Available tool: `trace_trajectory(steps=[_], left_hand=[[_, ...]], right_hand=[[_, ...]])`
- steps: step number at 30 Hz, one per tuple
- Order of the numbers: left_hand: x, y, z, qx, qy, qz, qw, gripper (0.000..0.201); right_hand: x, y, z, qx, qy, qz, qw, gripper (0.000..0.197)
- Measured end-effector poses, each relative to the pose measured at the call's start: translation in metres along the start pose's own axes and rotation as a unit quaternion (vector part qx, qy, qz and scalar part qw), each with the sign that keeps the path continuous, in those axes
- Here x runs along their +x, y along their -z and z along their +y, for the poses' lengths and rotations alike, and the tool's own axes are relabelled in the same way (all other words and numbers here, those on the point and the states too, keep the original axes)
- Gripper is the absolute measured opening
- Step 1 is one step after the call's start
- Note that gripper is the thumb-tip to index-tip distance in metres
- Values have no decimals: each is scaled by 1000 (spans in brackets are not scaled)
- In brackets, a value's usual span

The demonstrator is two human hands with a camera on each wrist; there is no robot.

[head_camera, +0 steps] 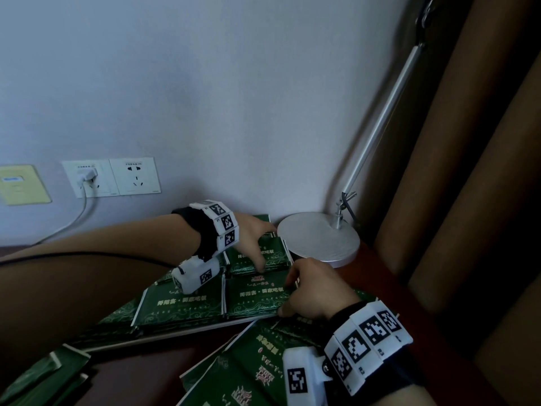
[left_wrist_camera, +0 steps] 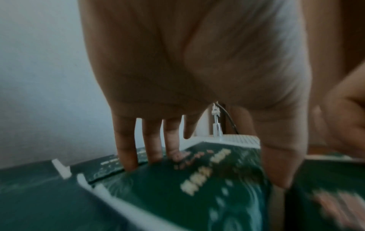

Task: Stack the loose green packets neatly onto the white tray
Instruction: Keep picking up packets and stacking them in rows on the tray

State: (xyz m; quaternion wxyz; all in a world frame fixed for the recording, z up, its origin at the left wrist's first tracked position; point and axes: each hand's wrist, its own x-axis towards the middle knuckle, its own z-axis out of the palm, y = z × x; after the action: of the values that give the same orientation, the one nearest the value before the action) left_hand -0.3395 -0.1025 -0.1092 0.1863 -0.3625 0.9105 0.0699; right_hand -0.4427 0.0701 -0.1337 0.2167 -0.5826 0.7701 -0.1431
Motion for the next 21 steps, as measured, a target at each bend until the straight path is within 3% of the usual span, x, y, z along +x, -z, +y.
trace_trajectory(steps=[4, 7, 9, 12, 16, 21], left_hand=[[-4, 28, -5, -42, 8, 44, 998, 59], [11, 38, -21, -47, 56, 103, 992, 41], [23, 39, -31, -28, 83, 77, 993, 44], [38, 33, -41, -10, 102, 9, 995, 44], [50, 23, -47, 5, 102, -22, 995, 44], [45, 24, -49, 18, 93, -64, 993, 23]], right_hand=[[1, 0, 0, 2, -4, 10, 1000, 34], [3, -3, 2, -6, -8, -6, 1000, 53], [4, -6, 3, -14, -6, -18, 1000, 58], [5, -7, 5, -13, 1, -10, 1000, 49], [6, -7, 7, -2, 4, -7, 1000, 42], [6, -8, 6, 8, 4, 8, 1000, 40]])
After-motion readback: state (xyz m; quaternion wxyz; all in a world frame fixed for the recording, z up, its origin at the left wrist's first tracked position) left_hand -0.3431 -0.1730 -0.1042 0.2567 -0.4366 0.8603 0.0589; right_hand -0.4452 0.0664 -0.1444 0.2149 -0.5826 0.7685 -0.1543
